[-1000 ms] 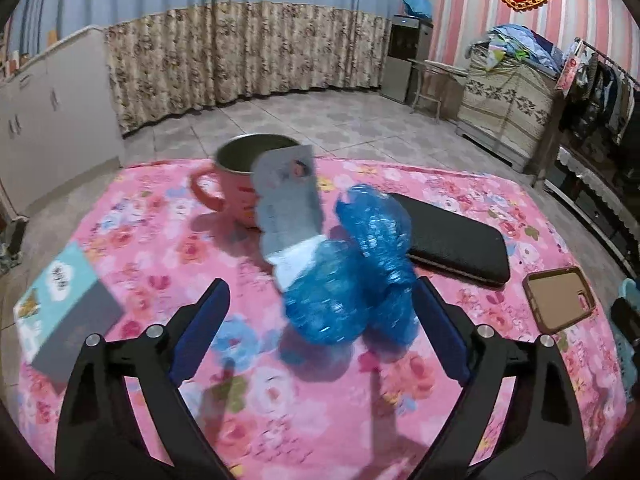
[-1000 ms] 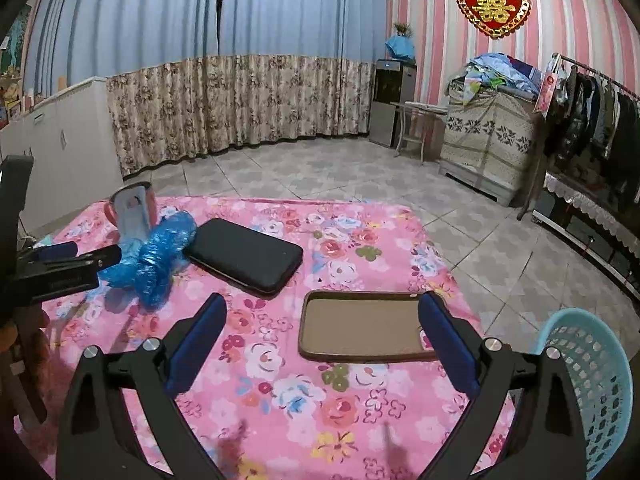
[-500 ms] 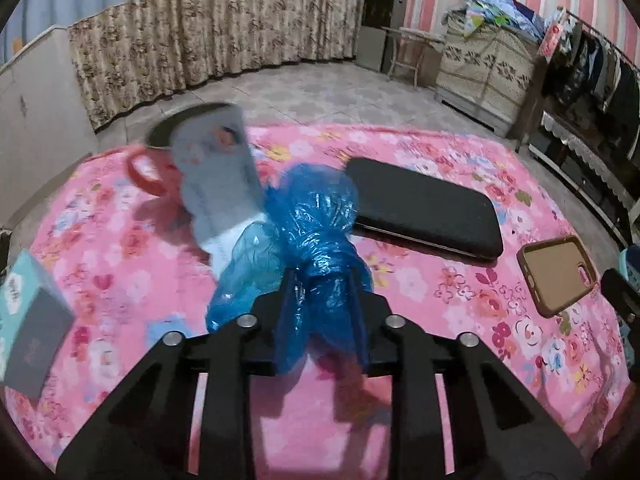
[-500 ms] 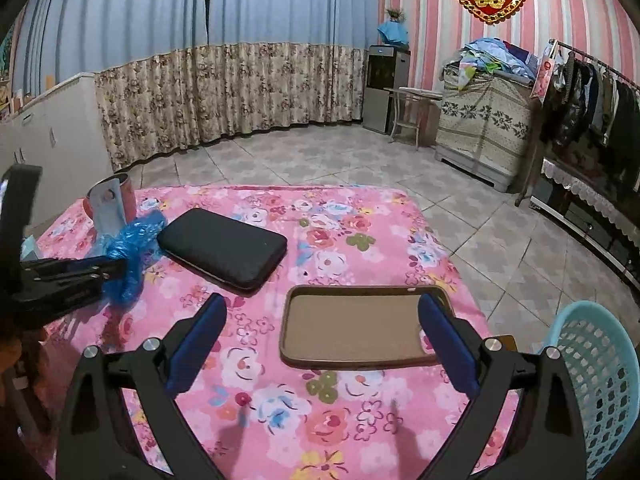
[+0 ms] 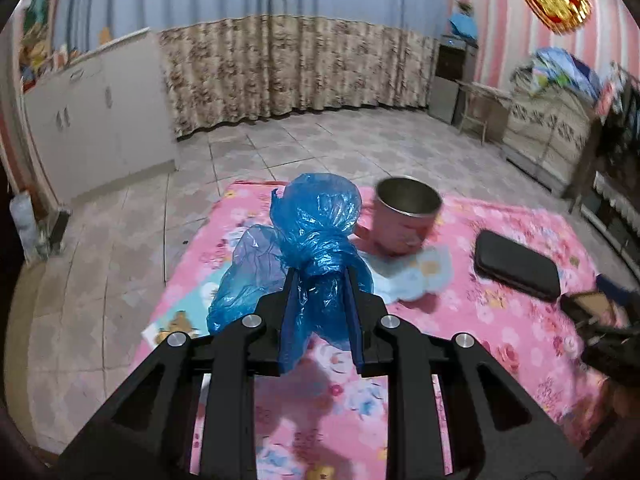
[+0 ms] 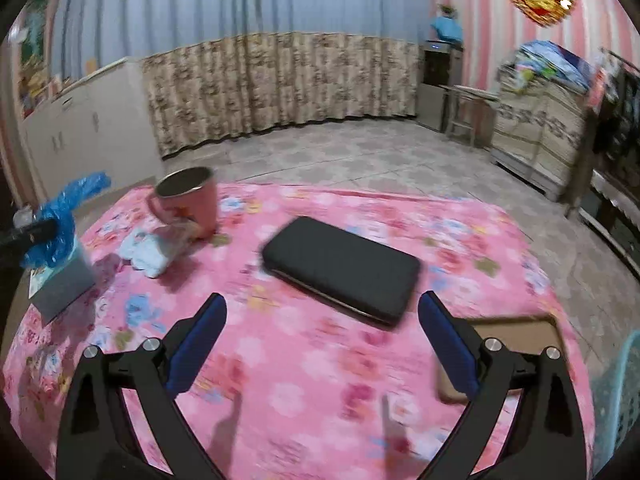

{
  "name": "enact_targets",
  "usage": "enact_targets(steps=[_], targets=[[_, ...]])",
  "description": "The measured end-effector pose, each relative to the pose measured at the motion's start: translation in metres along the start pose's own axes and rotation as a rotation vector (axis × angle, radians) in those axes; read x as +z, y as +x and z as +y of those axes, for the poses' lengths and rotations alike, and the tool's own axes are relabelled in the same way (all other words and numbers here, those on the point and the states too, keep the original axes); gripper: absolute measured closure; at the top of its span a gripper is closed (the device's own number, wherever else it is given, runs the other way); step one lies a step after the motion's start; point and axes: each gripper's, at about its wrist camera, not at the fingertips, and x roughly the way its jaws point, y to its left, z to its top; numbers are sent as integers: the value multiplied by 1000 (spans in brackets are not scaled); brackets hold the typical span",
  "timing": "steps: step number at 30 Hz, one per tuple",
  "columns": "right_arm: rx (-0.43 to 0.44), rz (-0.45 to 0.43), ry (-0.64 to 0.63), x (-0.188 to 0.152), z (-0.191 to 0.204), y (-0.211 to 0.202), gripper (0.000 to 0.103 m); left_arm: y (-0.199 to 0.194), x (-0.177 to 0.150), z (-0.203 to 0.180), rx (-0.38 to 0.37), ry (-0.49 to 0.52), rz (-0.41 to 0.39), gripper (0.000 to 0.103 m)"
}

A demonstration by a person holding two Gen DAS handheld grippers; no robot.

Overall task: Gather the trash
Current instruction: 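Grasp the blue plastic bag with the left tool while the right tool grasps the printed white card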

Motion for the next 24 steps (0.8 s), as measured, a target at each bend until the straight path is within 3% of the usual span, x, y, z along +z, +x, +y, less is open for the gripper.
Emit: enact_targets(steps=[9,17,19,23,24], targets=[[71,73,-86,12,76,60,9,-2,6,22,0,-37,-18,82],[124,134,-27,23,99,98,10,4,7,29,-13,-64,-18,82],[150,164,-9,22,101,108,23,4,7,29,-19,-70,-17,82],[188,218,46,22,103,124,37,4,8,30,-20,-70,-17,82],[193,216,52,22,103,124,46,3,8,30,-21,-72,-16,82]])
